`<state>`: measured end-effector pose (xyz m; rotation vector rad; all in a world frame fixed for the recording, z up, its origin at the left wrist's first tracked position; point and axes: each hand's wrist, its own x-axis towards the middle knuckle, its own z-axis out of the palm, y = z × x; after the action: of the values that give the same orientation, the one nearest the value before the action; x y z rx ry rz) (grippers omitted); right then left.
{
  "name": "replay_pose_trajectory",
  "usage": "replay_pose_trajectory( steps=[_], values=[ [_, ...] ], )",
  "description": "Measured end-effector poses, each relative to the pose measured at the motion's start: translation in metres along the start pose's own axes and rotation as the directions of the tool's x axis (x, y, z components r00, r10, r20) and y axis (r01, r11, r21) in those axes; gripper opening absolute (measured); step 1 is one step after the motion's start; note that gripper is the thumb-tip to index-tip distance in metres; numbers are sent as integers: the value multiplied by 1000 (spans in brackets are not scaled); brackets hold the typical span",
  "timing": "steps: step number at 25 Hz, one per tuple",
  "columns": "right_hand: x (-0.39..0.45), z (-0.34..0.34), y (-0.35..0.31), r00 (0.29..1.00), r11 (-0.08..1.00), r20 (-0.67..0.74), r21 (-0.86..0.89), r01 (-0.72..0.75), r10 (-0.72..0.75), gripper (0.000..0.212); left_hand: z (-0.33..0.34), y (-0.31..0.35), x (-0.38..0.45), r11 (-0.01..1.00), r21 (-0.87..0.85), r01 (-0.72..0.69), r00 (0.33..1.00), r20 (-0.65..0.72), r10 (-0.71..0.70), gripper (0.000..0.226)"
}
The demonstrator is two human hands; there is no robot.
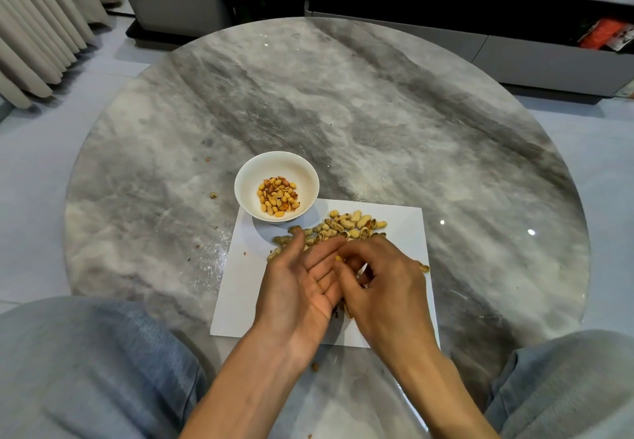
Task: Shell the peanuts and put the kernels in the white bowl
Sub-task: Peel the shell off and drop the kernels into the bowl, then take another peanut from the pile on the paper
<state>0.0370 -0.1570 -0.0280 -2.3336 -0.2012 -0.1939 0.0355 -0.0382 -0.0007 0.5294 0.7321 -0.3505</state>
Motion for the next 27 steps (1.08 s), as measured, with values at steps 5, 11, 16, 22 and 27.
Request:
replay_pose_trajectory(
  steps=[5,11,16,22,27],
  values=[
    [-3,1,-3,999,980,-11,-196,42,-45,11,-2,-2,-6,999,53,-7,1000,9,7,58],
    [-3,1,-4,994,996,-54,-14,-92,91,7,-3,-2,-6,994,109,-17,999,-31,21,52],
    [16,-18,-19,934,833,122,423,-356,337,20,-7,1,-10,960,252,-124,986,-76,147,37],
    [101,-10,-40,975,965,218,240,-106,53,9,-23,25,-11,697,690,-194,919,-120,375,18],
    [91,-2,-28,981,1000,195,25,10,-15,17,-45,14,2,-23,968,-248,796,218,564,26]
  ],
)
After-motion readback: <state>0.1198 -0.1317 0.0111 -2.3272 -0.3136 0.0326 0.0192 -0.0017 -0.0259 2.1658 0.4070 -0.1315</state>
